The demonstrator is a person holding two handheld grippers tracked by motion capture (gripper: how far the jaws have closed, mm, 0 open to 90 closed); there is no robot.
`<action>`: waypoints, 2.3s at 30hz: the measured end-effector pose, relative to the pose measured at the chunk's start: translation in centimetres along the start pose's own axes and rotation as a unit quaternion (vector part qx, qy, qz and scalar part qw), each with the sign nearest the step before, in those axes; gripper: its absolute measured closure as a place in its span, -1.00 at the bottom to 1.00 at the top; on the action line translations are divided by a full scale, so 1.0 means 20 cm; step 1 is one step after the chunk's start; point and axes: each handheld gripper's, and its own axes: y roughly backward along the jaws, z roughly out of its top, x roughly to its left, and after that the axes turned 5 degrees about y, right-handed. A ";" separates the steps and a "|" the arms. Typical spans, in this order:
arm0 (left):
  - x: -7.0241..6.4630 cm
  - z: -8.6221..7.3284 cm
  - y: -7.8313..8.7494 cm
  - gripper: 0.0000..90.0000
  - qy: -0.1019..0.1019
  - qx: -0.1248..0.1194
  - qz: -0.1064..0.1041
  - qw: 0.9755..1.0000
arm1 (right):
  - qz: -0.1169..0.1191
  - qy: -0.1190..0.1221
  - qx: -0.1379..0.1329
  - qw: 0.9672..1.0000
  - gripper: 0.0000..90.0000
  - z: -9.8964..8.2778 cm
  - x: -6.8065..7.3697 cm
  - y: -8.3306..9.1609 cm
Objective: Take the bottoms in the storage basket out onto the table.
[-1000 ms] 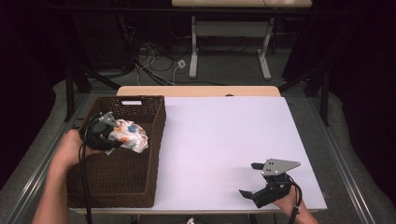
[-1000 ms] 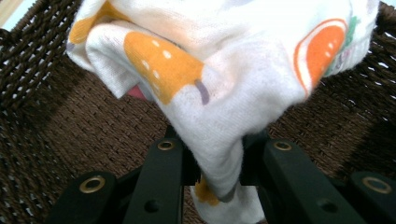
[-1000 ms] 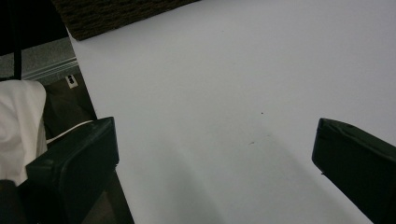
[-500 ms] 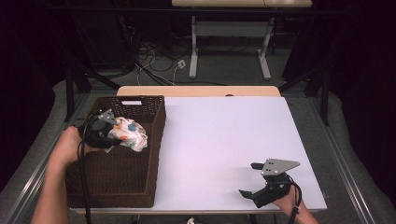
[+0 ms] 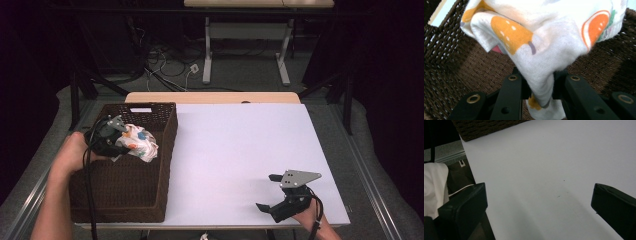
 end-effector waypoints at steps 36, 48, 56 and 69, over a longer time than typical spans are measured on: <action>0.01 0.16 0.13 0.69 -0.058 0.043 0.002 0.997 | -0.001 -0.002 -0.001 1.000 -1.00 0.00 0.00 0.00; 0.00 0.22 0.16 0.69 -0.076 0.047 0.008 0.996 | -0.001 -0.005 -0.002 1.000 -1.00 0.00 0.00 -0.01; -0.01 0.25 0.17 0.69 -0.085 0.049 0.004 0.995 | -0.002 -0.004 -0.002 1.000 -1.00 0.00 0.00 0.00; -0.04 0.33 0.20 0.69 -0.106 0.038 0.006 0.994 | -0.001 -0.004 -0.002 1.000 -1.00 0.00 0.00 0.00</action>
